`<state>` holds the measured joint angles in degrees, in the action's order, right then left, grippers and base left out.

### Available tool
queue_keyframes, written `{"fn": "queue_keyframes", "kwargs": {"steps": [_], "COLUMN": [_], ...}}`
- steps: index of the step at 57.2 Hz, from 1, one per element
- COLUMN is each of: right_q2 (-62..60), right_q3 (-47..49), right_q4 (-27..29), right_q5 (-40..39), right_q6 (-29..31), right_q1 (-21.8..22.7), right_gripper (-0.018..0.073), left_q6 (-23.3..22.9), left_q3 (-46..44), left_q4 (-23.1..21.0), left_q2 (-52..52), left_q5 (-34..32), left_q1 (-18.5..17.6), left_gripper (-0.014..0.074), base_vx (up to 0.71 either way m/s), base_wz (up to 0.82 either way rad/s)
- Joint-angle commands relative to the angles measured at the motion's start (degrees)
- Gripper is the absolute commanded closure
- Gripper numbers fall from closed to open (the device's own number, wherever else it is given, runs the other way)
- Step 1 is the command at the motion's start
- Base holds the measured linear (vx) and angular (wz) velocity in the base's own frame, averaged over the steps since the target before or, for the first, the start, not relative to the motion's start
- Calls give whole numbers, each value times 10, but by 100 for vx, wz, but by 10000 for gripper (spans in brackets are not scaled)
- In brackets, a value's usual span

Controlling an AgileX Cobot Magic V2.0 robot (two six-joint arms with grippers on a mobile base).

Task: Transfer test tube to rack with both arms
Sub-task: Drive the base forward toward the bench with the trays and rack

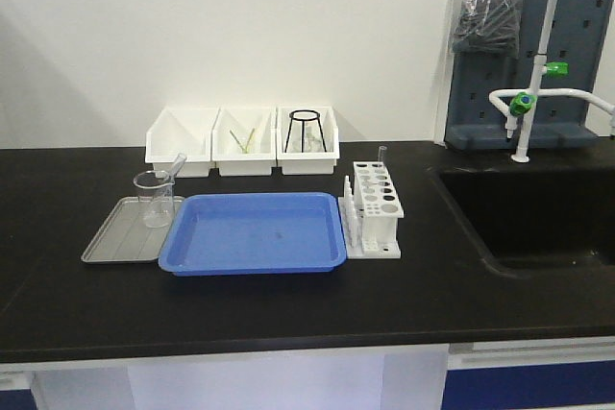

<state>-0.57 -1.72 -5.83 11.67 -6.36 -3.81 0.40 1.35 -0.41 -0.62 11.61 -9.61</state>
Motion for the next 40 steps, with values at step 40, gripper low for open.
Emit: {"fn": "queue_keyframes", "kwargs": {"steps": [40], "right_q2": [-5], "right_q3": [-11], "right_q4": [-3], "right_q5": [-47], "right_q6": [3], "right_q1": [3], "right_gripper": [567], "left_q6": [-1], "left_q3": [-13], "left_q4": [-5], "left_q2": [-8], "left_q5": [-45], "left_q1": [0], "left_gripper": [603], "base_vx": [40], "base_wz": [13]}}
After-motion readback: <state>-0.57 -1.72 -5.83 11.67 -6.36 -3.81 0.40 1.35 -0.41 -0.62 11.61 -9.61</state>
